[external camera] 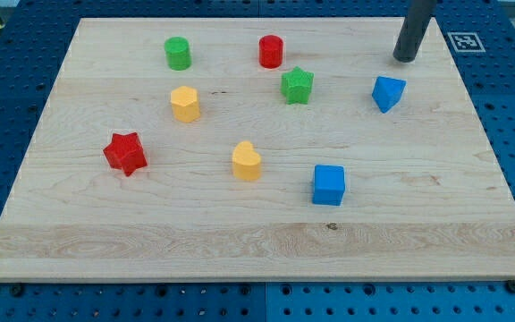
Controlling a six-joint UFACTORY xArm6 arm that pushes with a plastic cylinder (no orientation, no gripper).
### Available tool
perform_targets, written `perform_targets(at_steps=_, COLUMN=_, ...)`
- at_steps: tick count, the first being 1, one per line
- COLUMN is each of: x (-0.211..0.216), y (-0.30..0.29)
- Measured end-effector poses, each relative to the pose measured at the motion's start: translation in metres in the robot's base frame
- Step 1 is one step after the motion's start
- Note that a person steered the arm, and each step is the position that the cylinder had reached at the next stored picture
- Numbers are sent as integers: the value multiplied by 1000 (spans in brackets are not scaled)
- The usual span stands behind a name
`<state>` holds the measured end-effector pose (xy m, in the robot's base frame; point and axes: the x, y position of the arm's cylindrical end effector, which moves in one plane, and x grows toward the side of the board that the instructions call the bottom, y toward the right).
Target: Point at the blue triangle
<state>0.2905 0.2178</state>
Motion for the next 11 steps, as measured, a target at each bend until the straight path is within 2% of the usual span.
perform_targets(at_steps=3, x=11, y=-26)
perform_targets(at_steps=6, x=22, y=0)
perform_targets(at_steps=11, x=64, y=-41)
